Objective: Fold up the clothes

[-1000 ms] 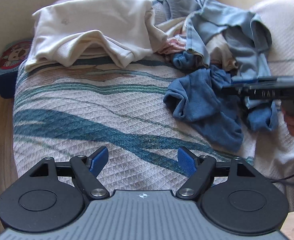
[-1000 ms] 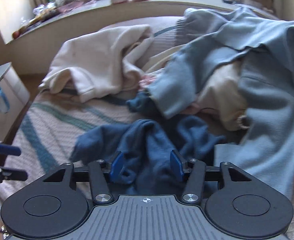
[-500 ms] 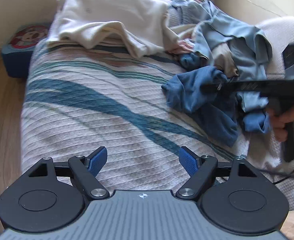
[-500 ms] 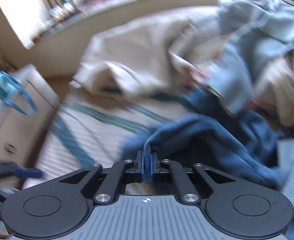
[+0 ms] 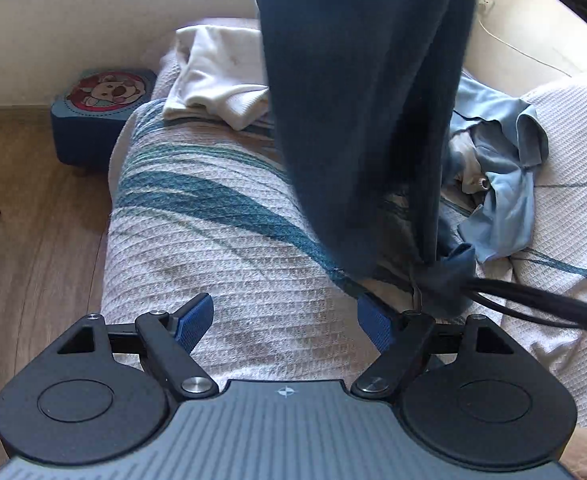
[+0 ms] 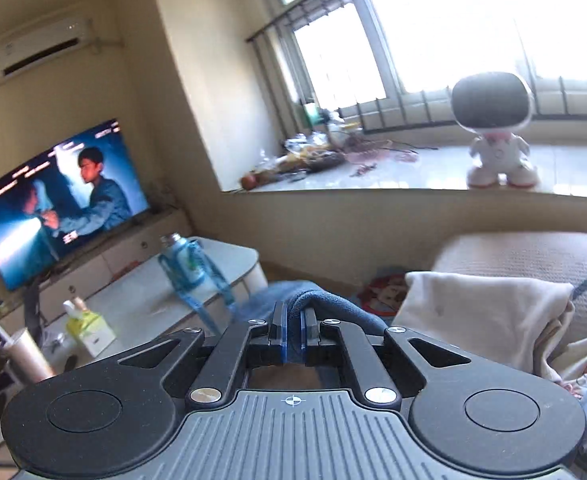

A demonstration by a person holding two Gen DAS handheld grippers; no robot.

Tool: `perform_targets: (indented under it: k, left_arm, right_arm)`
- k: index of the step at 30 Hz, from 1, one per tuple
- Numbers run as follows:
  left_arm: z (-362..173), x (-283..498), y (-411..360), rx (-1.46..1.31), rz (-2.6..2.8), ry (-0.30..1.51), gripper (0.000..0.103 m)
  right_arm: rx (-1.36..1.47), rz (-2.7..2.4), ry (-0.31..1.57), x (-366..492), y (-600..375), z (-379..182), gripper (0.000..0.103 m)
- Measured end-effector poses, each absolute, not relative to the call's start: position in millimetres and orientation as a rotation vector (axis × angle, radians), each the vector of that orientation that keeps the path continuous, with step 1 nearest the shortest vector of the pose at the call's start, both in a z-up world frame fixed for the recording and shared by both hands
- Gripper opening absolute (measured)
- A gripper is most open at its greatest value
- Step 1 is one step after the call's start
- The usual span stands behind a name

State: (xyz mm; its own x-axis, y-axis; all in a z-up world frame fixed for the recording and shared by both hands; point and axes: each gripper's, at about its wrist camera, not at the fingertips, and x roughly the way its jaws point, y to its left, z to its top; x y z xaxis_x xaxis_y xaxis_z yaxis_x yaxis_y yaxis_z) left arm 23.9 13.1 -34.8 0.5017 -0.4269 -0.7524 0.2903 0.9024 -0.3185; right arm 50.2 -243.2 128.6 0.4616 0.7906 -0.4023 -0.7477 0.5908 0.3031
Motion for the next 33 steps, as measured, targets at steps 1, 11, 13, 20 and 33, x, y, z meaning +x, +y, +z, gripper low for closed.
perform_targets:
  k: [1,11,13,20,33]
  left_arm:
    - [-36.1,23.2,14.2,-0.158,-0.435,0.956,0.078]
    - [-54.0,17.5,26.8,-0.123,-0.419,1.039,0.078]
    - [-53.9,19.1,20.7,-0.116,-0.433,1.038,0.080]
    - [-50.7,25.5,-10.7,-0.095,-0.495,1.020,0.082]
    - [-52.5,34.1,-68.8,-0.096,-0.609,1.024,0.082]
  right_arm:
    - [0.070,0.939,0.567,43.9,-246.9,125.2,0.007]
    - [0.030,0.493,0.994,-18.6,-360.4,29.3,0.007]
    - [0.025,0.377,1.070,-30.6,-385.4,7.6,0.007]
    - [0.060,0.149,1.218,-61.7,-435.8,-43.7,0.007]
    - [-0.193,-0.023,1.300,-59.3,-457.2,-39.9,0.013]
